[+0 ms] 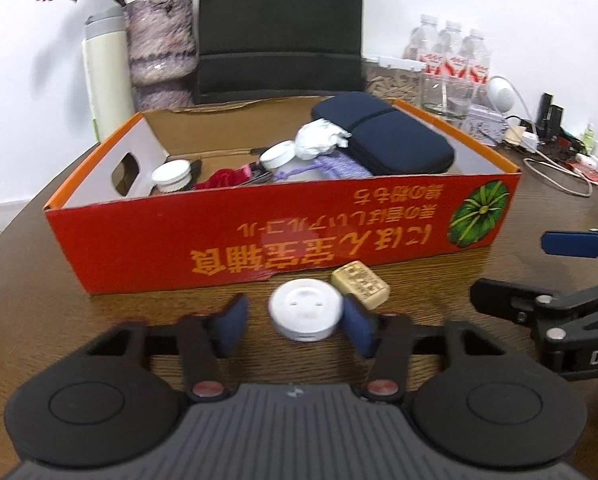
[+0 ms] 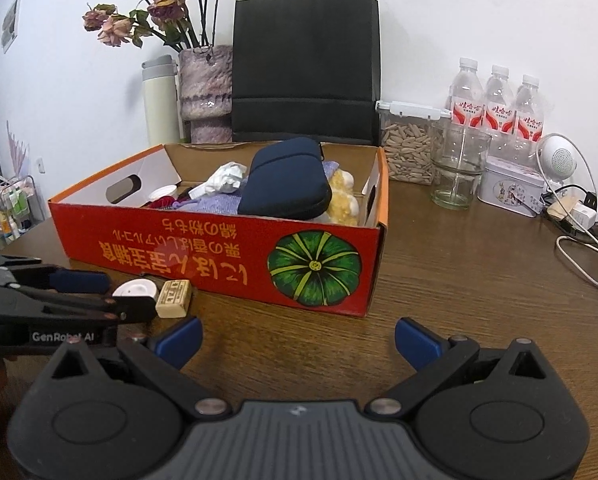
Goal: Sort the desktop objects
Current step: 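Grasp the white round disc with the left tool while the right tool grasps the beige block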
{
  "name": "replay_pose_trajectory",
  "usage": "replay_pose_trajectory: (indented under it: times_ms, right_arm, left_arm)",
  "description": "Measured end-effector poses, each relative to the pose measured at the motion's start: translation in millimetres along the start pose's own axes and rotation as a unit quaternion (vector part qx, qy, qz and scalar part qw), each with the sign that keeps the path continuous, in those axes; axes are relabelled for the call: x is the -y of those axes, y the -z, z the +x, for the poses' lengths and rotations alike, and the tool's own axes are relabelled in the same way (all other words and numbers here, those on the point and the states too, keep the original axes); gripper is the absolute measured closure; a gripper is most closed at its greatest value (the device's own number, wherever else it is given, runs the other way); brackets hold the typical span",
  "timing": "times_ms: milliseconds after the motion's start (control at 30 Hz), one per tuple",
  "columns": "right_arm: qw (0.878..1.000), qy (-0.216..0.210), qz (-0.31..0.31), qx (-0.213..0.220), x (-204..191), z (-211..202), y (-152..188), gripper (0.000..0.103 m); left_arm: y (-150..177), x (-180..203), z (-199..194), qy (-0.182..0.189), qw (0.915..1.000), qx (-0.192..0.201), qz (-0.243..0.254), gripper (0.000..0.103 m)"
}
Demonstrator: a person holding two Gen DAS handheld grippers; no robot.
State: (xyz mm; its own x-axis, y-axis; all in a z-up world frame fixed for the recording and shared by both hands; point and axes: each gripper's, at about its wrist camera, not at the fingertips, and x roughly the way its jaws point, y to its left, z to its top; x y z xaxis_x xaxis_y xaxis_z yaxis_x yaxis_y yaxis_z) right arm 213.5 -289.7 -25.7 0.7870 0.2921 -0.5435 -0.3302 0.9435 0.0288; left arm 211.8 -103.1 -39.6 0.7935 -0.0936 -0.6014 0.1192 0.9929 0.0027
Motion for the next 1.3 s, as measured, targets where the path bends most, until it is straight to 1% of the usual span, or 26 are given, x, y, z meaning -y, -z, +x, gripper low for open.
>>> replay_pose_trajectory:
  times_ms: [400,633,900,967,1033,1067,1167,1233,1267,1300]
  right_arm:
    - [1.000,0.002,-0.003,-0.003,-2.4,2.7,-0.6,0.000]
    - [1.000,-0.006,-0.021,0.001,-19.9,4.1,-3.0,0.000]
    - [0.999,-0.022,-0.029,-0.012,-48.6,18.7,-10.0,0.001]
    - [0.999,-0.024,-0.031,-0.016,-55.9,23.7,-12.0,0.004]
    - [0.999,-0.029,-0.030,-0.022,-62.6,29.1,-14.5,0.013]
    - [0.999,-0.031,-0.029,-0.024,-65.2,31.3,-15.1,0.014]
    - [0.999,-0.033,-0.030,-0.028,-73.5,37.1,-17.8,0.025]
    - [0.999,-0.035,-0.027,-0.032,-77.4,40.6,-19.1,0.039]
    - [0.998,-0.037,-0.025,-0.035,-79.1,42.3,-19.5,0.043]
    - [0.998,-0.038,-0.023,-0.038,-80.7,43.8,-20.0,0.051]
  left_arm:
    - [-1.7,-7.1,-1.9,0.011,0.9998,0.007,-0.017,0.063]
    - [-5.2,-23.4,-7.5,0.019,0.9993,0.015,-0.028,0.063]
    - [-6.3,-49.5,-15.2,0.029,0.9988,0.021,-0.034,0.063]
    - [-6.6,-56.1,-17.5,0.030,0.9987,0.024,-0.034,0.063]
    - [-6.5,-61.9,-18.9,0.030,0.9987,0.026,-0.033,0.063]
    - [-6.3,-64.6,-18.9,0.030,0.9987,0.026,-0.033,0.063]
    - [-5.3,-72.1,-21.1,0.030,0.9986,0.028,-0.033,0.063]
    - [-5.4,-76.0,-23.1,0.032,0.9985,0.030,-0.034,0.063]
    - [-5.6,-77.2,-24.3,0.032,0.9984,0.032,-0.034,0.063]
    - [-5.8,-78.2,-25.6,0.033,0.9983,0.034,-0.034,0.063]
